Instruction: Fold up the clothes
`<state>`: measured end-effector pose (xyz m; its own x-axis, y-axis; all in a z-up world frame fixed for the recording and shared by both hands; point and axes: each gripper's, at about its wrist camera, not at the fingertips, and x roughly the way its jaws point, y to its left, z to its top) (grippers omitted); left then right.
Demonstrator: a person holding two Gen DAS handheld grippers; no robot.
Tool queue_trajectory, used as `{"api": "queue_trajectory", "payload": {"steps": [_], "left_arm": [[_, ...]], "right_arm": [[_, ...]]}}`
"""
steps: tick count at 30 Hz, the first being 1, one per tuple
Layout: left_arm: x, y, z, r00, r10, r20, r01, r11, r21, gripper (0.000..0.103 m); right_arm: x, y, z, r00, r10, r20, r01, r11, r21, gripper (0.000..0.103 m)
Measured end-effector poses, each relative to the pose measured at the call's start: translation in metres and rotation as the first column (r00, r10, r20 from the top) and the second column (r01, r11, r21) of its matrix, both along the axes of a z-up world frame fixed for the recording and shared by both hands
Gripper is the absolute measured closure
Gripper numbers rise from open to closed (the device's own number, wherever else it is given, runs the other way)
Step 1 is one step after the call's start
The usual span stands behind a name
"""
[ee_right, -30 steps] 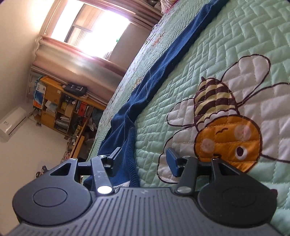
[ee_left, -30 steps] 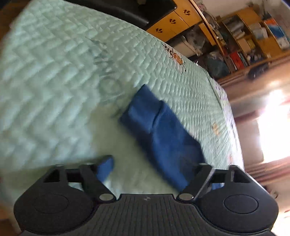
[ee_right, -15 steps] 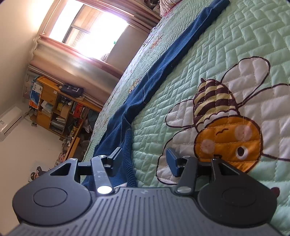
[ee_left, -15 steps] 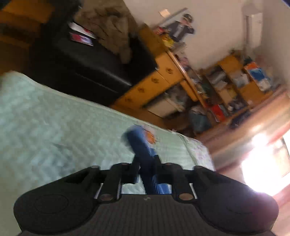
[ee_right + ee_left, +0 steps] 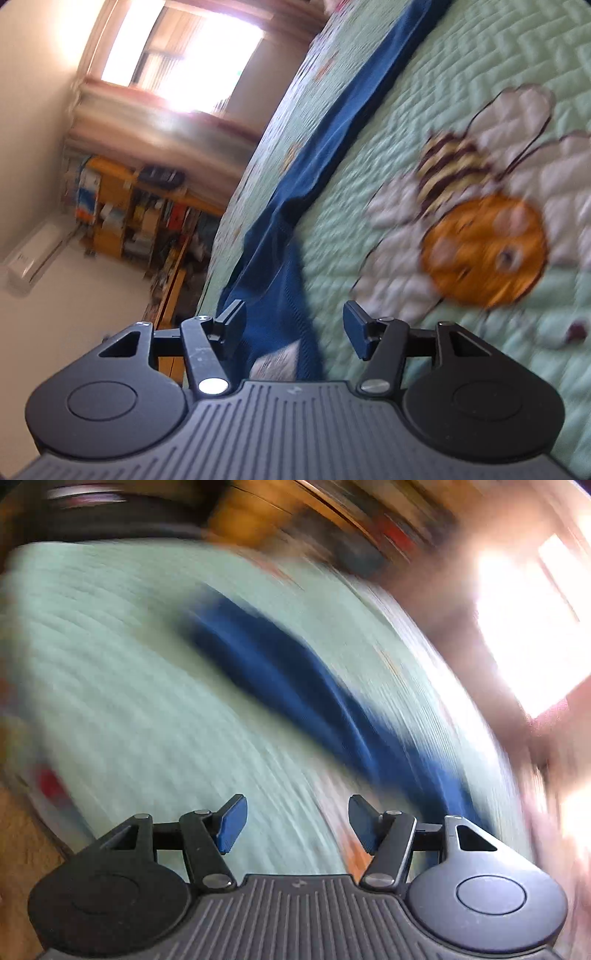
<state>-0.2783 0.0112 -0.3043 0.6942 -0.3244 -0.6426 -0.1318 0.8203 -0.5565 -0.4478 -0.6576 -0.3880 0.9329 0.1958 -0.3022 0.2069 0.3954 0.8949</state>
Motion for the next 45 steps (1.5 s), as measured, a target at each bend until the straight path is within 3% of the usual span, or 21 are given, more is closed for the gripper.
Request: {"api": "queue_trajectory", "payload": {"steps": [4, 8, 10, 13, 14, 15, 16, 17, 18, 19, 20, 23, 27, 30, 33, 34, 35, 36, 39, 43, 45], "left_arm": [[-0.006, -0.089, -0.001, 0.946, -0.324, -0.002, 0.324, 0.945, 0.052, 0.04], [0.022, -0.123, -0.01, 0.921, -0.376, -0.101, 0.384, 0.92, 0.074, 0.029], [0.023, -0.132, -0.017, 0.907, -0.404, -0.119, 0.411, 0.911, 0.039, 0.01], [0.018, -0.143, -0.023, 0.879, -0.456, -0.139, 0.469, 0.878, 0.09, 0.009], [0.014, -0.143, -0.025, 0.871, -0.472, -0.137, 0.486, 0.868, 0.1, 0.012], [0.011, -0.148, -0.027, 0.864, -0.485, -0.134, 0.498, 0.862, 0.093, 0.028], [0.01, -0.15, -0.03, 0.86, -0.492, -0.137, 0.503, 0.862, 0.059, 0.059], [0.008, -0.153, -0.033, 0.855, -0.499, -0.14, 0.507, 0.862, 0.026, 0.075], [0.006, -0.155, -0.036, 0.852, -0.504, -0.141, 0.508, 0.861, -0.008, 0.086], [0.004, -0.155, -0.038, 0.86, -0.493, -0.135, 0.491, 0.87, -0.046, 0.087], [0.0, -0.154, -0.039, 0.865, -0.485, -0.128, 0.482, 0.875, -0.051, 0.088], [-0.025, -0.139, -0.017, 0.882, -0.465, -0.072, 0.455, 0.882, -0.125, 0.09], [-0.067, -0.116, 0.012, 0.875, -0.484, 0.001, 0.47, 0.85, -0.239, 0.09], [-0.078, -0.114, -0.014, 0.842, -0.531, -0.093, 0.491, 0.827, -0.274, 0.085], [-0.069, -0.112, -0.058, 0.842, -0.49, -0.228, 0.444, 0.867, -0.226, 0.079], [-0.07, -0.106, -0.065, 0.847, -0.473, -0.243, 0.415, 0.873, -0.254, 0.077], [-0.073, -0.101, -0.064, 0.855, -0.464, -0.233, 0.398, 0.874, -0.28, 0.076], [-0.076, -0.098, -0.058, 0.862, -0.458, -0.218, 0.399, 0.877, -0.267, 0.066], [-0.081, -0.084, -0.035, 0.887, -0.423, -0.187, 0.396, 0.903, -0.168, 0.049], [-0.082, -0.057, -0.009, 0.924, -0.36, -0.132, 0.341, 0.929, -0.142, 0.049], [-0.082, -0.052, 0.008, 0.936, -0.345, -0.072, 0.333, 0.933, -0.138, 0.049]], "right_arm": [[0.007, 0.018, 0.011, 0.985, 0.142, -0.101, -0.146, 0.989, -0.027, 0.041], [-0.005, 0.019, 0.009, 0.975, 0.183, -0.128, -0.182, 0.983, 0.025, 0.039], [-0.013, 0.018, 0.002, 0.972, 0.203, -0.118, -0.195, 0.978, 0.081, 0.039], [-0.017, 0.025, -0.007, 0.966, 0.232, -0.115, -0.214, 0.966, 0.147, 0.039], [-0.015, 0.027, -0.008, 0.964, 0.241, -0.115, -0.222, 0.962, 0.159, 0.039], [-0.013, 0.029, -0.007, 0.961, 0.25, -0.115, -0.23, 0.96, 0.16, 0.039], [-0.01, 0.03, -0.007, 0.959, 0.258, -0.119, -0.239, 0.959, 0.154, 0.039], [-0.008, 0.031, -0.006, 0.956, 0.266, -0.124, -0.248, 0.958, 0.144, 0.041], [-0.005, 0.033, -0.005, 0.953, 0.274, -0.129, -0.257, 0.957, 0.134, 0.051], [-0.004, 0.034, -0.004, 0.949, 0.281, -0.143, -0.264, 0.957, 0.123, 0.062], [-0.003, 0.037, -0.003, 0.944, 0.287, -0.164, -0.271, 0.956, 0.111, 0.086], [-0.013, 0.041, 0.014, 0.943, 0.286, -0.172, -0.276, 0.958, 0.077, 0.087], [-0.036, 0.039, 0.037, 0.943, 0.283, -0.176, -0.277, 0.959, 0.057, 0.087], [-0.052, 0.036, 0.046, 0.934, 0.29, -0.208, -0.285, 0.957, 0.052, 0.087], [-0.065, 0.032, 0.048, 0.922, 0.284, -0.263, -0.281, 0.958, 0.05, 0.08], [-0.065, 0.032, 0.037, 0.911, 0.263, -0.316, -0.26, 0.964, 0.052, 0.08], [-0.068, 0.032, 0.03, 0.908, 0.244, -0.34, -0.239, 0.969, 0.058, 0.079], [-0.074, 0.032, 0.03, 0.917, 0.231, -0.325, -0.221, 0.973, 0.068, 0.078], [-0.09, 0.032, 0.041, 0.941, 0.197, -0.273, -0.189, 0.98, 0.058, 0.064], [-0.098, 0.03, 0.075, 0.949, 0.145, -0.279, -0.168, 0.984, -0.06, 0.063], [-0.096, 0.031, 0.09, 0.966, 0.128, -0.223, -0.154, 0.983, -0.103, 0.063]]}}
